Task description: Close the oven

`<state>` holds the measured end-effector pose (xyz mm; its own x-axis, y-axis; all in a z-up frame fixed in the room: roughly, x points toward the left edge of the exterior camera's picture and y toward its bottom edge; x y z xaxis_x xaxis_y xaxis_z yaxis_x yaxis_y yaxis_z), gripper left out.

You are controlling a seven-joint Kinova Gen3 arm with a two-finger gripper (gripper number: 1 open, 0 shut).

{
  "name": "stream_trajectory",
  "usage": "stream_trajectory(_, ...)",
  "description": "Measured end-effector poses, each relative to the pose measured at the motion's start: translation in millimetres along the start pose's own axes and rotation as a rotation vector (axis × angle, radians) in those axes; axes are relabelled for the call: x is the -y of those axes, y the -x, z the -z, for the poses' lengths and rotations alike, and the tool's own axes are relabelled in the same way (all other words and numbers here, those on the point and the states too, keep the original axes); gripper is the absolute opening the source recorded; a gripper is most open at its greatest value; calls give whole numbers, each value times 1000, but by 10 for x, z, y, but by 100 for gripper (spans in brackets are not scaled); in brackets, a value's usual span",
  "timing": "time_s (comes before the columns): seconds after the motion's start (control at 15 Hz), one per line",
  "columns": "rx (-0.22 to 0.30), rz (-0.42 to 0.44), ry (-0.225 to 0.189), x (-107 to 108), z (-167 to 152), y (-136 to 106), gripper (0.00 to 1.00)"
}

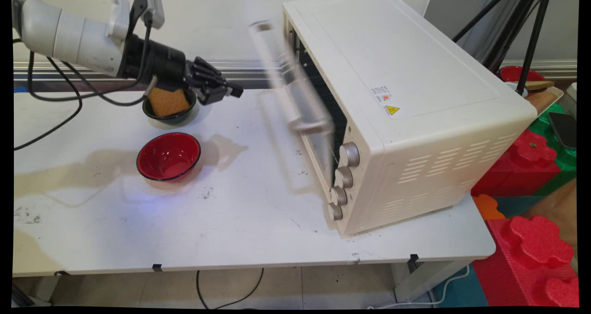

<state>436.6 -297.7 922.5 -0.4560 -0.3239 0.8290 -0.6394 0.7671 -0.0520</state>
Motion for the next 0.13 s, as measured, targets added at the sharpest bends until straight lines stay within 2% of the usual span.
stream_trajectory(0.13, -25, 3, -3, 39, 16, -73, 0)
